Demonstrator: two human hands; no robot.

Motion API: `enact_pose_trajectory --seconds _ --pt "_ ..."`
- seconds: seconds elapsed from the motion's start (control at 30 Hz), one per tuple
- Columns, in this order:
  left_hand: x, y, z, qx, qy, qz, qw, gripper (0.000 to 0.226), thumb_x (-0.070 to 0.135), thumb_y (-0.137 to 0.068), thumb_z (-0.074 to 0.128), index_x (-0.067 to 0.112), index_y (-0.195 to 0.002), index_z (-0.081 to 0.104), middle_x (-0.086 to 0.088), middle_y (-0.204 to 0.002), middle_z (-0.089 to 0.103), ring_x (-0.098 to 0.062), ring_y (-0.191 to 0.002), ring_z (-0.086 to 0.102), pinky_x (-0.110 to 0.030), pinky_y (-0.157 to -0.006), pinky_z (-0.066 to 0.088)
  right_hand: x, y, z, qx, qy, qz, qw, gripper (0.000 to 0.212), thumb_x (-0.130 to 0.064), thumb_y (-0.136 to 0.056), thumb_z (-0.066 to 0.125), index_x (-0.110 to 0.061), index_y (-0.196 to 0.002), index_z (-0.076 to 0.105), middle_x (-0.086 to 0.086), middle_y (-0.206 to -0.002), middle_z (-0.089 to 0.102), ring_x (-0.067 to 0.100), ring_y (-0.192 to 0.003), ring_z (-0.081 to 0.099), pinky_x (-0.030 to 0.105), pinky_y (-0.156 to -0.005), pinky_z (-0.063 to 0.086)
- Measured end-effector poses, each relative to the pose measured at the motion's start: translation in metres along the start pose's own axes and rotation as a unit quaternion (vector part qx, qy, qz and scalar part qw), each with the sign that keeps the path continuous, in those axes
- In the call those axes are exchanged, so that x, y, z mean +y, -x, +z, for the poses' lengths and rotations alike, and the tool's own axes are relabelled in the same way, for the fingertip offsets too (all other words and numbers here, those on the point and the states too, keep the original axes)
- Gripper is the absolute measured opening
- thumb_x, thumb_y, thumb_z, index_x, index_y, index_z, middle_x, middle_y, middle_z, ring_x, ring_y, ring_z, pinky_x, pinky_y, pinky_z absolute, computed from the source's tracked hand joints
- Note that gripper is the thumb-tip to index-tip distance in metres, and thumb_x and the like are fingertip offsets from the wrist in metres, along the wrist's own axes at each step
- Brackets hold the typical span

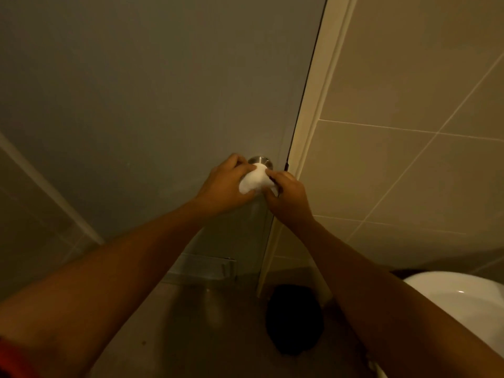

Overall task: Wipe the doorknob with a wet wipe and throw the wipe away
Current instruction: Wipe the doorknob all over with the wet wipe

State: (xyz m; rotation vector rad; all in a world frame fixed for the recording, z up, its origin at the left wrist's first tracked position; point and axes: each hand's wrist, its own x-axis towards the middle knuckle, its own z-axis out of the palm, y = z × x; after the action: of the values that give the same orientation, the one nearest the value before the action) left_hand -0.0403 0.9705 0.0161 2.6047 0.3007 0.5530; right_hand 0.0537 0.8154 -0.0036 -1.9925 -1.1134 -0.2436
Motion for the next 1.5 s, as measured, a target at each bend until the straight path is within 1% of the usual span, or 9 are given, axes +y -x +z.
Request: enact_pose_trajectory --seconds 0.2,0.33,0.47,0.73,0.87,1.03,1.2,1.33,1.5 --pt "-0.007 -0.013 -0.006 -0.048 0.084 0.003 0.995 0.054 0.023 -0.081 0.07 0.022 -0.134 0.056 0.008 -0.101 0.051 0.001 -0.081 0.052 -0.006 -0.069 0.041 0.001 -0.004 0.007 0.01 0.006 0.005 1.0 0.038 -0.019 -0.081 0.076 0.003 -0.11 0.066 0.017 -0.097 0.071 0.026 -0.086 0.067 0.026 -0.08 0.052" --pt "-0.011 -0.011 -0.001 -0.027 0.107 0.016 0.994 0.048 0.017 -0.08 0.074 0.014 -0.126 0.063 -0.002 -0.106 0.065 -0.003 -0.088 0.057 0.004 -0.07 0.04 -0.009 -0.016 -0.001 -0.036 0.05 -0.014 0.998 0.038 -0.019 -0.083 0.072 -0.002 -0.116 0.064 0.014 -0.106 0.067 0.026 -0.096 0.062 0.026 -0.087 0.045" --pt "-0.017 -0.007 0.007 -0.024 0.225 -0.031 0.974 0.048 0.008 -0.077 0.076 0.004 -0.123 0.063 -0.014 -0.11 0.071 -0.024 -0.099 0.069 -0.027 -0.089 0.057 -0.015 -0.02 -0.007 -0.063 0.067 0.002 0.996 0.039 -0.018 -0.084 0.07 -0.004 -0.12 0.063 0.012 -0.108 0.065 0.022 -0.096 0.059 0.023 -0.083 0.041" --pt "-0.009 -0.028 -0.023 -0.109 0.029 0.117 0.987 0.046 0.031 -0.081 0.073 0.008 -0.119 0.066 -0.01 -0.105 0.073 -0.019 -0.091 0.069 -0.031 -0.083 0.057 -0.028 0.013 0.028 0.098 -0.168 0.199 0.96 0.033 -0.023 -0.088 0.067 -0.015 -0.12 0.063 -0.005 -0.103 0.066 0.009 -0.093 0.063 0.021 -0.08 0.055" --pt "-0.012 -0.029 -0.023 -0.126 0.08 0.068 0.986 0.044 0.022 -0.079 0.076 0.006 -0.119 0.065 -0.011 -0.107 0.072 -0.019 -0.092 0.069 -0.033 -0.086 0.058 -0.026 0.002 0.011 -0.001 -0.014 0.117 0.993 0.04 -0.024 -0.09 0.065 -0.01 -0.127 0.057 0.008 -0.116 0.066 0.012 -0.099 0.058 0.024 -0.086 0.048" --pt "-0.015 0.002 0.008 -0.052 0.291 -0.08 0.952 0.043 0.015 -0.082 0.073 0.004 -0.121 0.058 -0.013 -0.114 0.069 -0.022 -0.1 0.069 -0.022 -0.08 0.059 -0.034 -0.03 -0.012 -0.17 0.144 0.087 0.971 0.046 -0.025 -0.086 0.064 -0.015 -0.13 0.053 0.01 -0.124 0.058 0.026 -0.107 0.057 0.027 -0.079 0.041" --pt "-0.013 -0.011 -0.009 -0.066 0.13 0.072 0.987 0.05 0.026 -0.084 0.072 0.007 -0.127 0.058 -0.011 -0.115 0.069 -0.013 -0.096 0.064 -0.006 -0.077 0.045 -0.031 -0.003 0.005 -0.025 -0.052 0.197 0.979 0.044 -0.024 -0.085 0.069 -0.017 -0.126 0.056 0.003 -0.112 0.063 0.013 -0.095 0.058 0.019 -0.077 0.047" --pt "-0.001 -0.042 -0.037 -0.182 -0.041 0.157 0.97 0.047 0.031 -0.081 0.072 0.01 -0.122 0.061 -0.01 -0.108 0.069 -0.013 -0.088 0.059 -0.022 -0.074 0.042 -0.032 0.006 0.031 0.046 -0.201 0.271 0.94 0.04 -0.023 -0.084 0.072 -0.015 -0.12 0.056 -0.001 -0.102 0.063 0.008 -0.084 0.061 0.01 -0.065 0.047" --pt "-0.013 -0.022 -0.02 -0.117 0.093 0.11 0.983 0.048 0.028 -0.084 0.072 0.008 -0.125 0.059 -0.011 -0.115 0.069 -0.009 -0.095 0.061 -0.019 -0.079 0.052 -0.027 -0.004 0.009 -0.029 -0.101 0.219 0.97 0.046 -0.025 -0.081 0.074 -0.018 -0.122 0.055 -0.003 -0.105 0.061 0.007 -0.086 0.059 0.01 -0.067 0.045"
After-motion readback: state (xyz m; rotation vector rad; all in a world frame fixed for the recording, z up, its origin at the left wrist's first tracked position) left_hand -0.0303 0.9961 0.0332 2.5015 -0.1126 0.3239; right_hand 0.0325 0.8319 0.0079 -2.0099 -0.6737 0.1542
